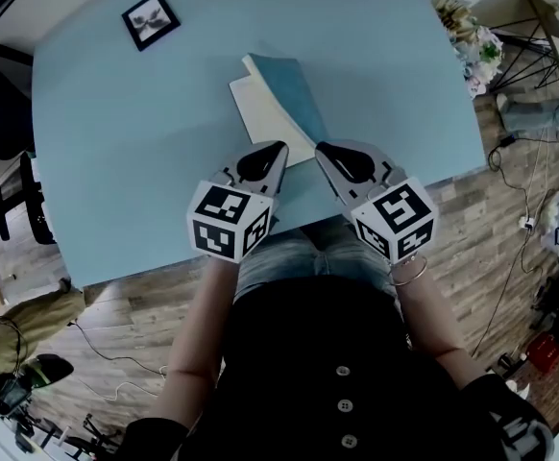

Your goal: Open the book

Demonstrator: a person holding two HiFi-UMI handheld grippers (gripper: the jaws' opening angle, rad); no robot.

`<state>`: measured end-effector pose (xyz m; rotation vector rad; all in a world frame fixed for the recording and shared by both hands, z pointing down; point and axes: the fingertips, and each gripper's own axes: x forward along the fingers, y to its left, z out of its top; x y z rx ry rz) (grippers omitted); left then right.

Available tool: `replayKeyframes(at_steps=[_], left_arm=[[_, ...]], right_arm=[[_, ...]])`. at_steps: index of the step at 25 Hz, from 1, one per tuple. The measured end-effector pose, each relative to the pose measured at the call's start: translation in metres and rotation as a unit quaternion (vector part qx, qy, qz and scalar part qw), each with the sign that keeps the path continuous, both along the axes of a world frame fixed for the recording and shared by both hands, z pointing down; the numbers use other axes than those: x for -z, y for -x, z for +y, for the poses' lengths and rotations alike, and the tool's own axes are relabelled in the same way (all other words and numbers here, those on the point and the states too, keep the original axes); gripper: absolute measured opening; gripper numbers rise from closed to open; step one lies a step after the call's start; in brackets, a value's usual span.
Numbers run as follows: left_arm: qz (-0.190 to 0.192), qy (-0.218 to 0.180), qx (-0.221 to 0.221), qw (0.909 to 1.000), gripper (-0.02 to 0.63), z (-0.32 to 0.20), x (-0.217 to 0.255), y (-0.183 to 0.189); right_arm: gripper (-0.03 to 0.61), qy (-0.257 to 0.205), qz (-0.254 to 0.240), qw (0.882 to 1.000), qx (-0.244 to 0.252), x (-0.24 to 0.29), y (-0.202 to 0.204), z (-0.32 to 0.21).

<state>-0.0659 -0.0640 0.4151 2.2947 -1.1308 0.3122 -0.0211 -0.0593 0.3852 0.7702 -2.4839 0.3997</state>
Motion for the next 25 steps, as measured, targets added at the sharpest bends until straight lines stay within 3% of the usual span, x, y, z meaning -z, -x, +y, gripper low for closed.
replayKeyframes(at_steps=[16,25], left_arm=[[-0.02,-0.01,-0.036,0.9991,0.011,-0.016,0.012,-0.041],[-0.023,-0.007,-0.052,0.9984,0.012,-0.019,0.009,-0.057]], right_arm=[[0.014,0.002,-0.046,0.997,-0.056,0.01,-0.055,-0.026],[0.013,0.002,-0.039,0.994,-0.097,0.005,-0.091,-0.041]])
